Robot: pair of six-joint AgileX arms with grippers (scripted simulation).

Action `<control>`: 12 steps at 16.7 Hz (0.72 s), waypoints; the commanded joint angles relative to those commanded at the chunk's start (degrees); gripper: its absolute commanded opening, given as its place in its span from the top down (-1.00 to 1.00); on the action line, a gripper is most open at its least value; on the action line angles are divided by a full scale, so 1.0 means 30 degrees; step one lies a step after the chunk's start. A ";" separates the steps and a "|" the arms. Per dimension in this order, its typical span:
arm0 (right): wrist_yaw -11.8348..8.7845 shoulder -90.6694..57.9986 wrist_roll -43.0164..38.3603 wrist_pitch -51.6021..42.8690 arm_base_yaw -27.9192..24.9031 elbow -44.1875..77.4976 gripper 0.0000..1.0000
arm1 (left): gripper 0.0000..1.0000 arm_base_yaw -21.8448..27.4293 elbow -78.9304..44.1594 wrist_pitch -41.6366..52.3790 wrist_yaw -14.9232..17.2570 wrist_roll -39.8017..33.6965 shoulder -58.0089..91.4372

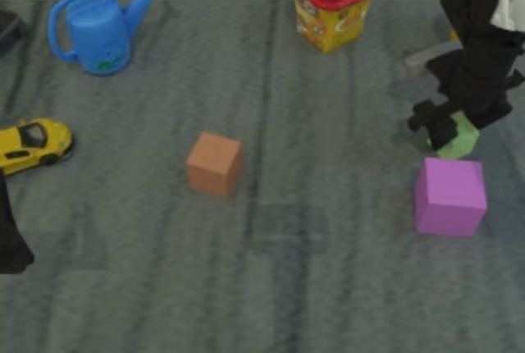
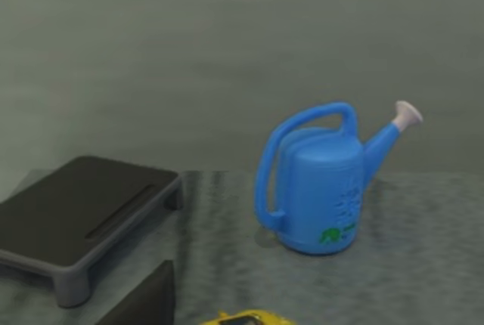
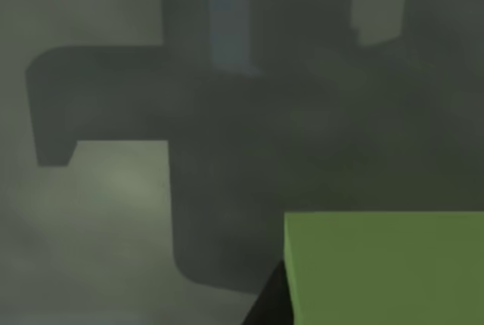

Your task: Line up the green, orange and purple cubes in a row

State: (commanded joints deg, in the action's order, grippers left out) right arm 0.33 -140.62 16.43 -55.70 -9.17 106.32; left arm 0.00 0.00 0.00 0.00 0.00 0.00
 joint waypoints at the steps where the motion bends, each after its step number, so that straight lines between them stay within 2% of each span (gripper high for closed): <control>1: 0.0000 0.0000 0.0000 0.0000 0.0000 0.0000 1.00 | -1.00 0.0000 0.0000 0.0000 0.0000 0.0000 0.0000; 5: -0.0154 0.0654 -0.0100 -0.0529 0.0014 0.0417 1.00 | -1.00 0.0000 0.0000 0.0000 0.0000 0.0000 0.0000; 12: -0.0166 0.1810 -0.0085 -0.4535 -0.0125 0.3184 1.00 | -1.00 0.0000 0.0000 0.0000 0.0000 0.0000 0.0000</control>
State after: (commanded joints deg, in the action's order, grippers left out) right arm -0.16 -135.19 16.18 -69.30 -9.54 115.87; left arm 0.00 0.00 0.00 0.00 0.00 0.00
